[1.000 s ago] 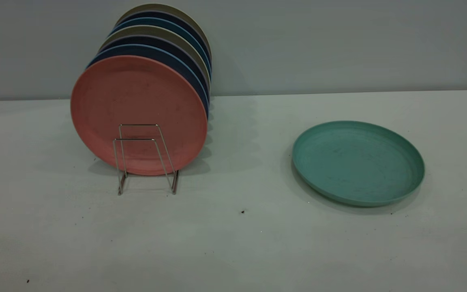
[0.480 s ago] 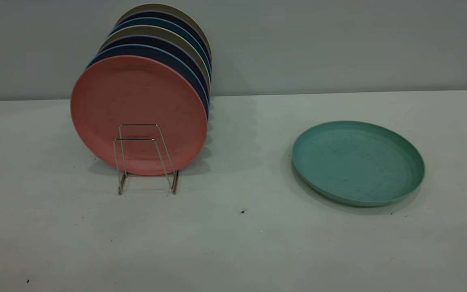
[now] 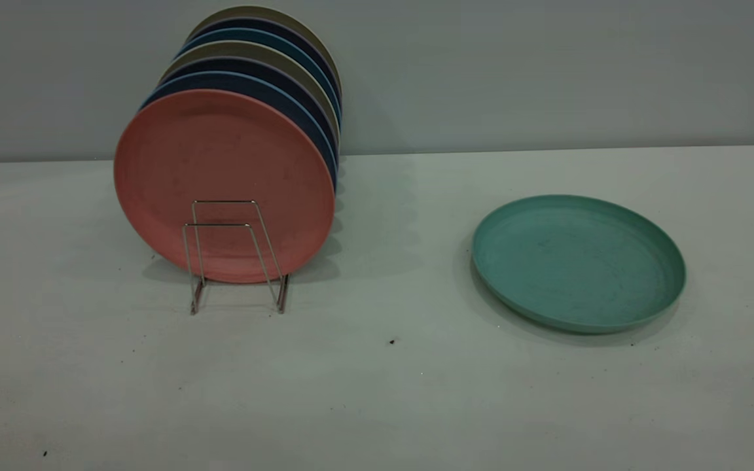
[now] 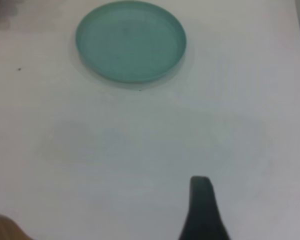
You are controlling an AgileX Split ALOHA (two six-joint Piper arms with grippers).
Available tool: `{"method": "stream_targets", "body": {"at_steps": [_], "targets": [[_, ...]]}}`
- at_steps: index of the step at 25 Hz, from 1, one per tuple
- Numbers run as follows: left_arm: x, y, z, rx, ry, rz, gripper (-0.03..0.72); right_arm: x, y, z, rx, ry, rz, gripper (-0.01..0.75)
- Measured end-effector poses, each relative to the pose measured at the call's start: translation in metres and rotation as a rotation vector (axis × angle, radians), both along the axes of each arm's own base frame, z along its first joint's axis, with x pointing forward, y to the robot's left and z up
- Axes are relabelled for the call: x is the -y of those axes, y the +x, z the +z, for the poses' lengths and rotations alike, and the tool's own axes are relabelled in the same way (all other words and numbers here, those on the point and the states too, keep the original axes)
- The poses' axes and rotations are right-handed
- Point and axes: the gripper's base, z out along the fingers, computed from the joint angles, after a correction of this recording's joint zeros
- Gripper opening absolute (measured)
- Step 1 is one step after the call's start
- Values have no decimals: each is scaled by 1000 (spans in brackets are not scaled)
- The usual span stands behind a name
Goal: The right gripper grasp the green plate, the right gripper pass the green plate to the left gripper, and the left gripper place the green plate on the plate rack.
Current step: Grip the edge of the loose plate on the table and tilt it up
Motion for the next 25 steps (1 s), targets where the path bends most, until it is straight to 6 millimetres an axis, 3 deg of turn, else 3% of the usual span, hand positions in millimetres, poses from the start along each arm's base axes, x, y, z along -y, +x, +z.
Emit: {"method": "stream_targets", "body": {"at_steps": [4, 8, 15, 25], "targets": [[4, 15, 7, -1, -31, -23, 435, -3, 1, 8, 40, -15, 43, 550], [11, 51, 16, -28, -95, -60, 435, -14, 29, 23, 50, 95, 124, 550], [29, 115, 15, -82, -180, -218, 469, -27, 118, 25, -32, 246, 189, 550], [46, 163, 6, -137, -320, -342, 486, -30, 258, -41, -285, 302, 159, 550]]}}
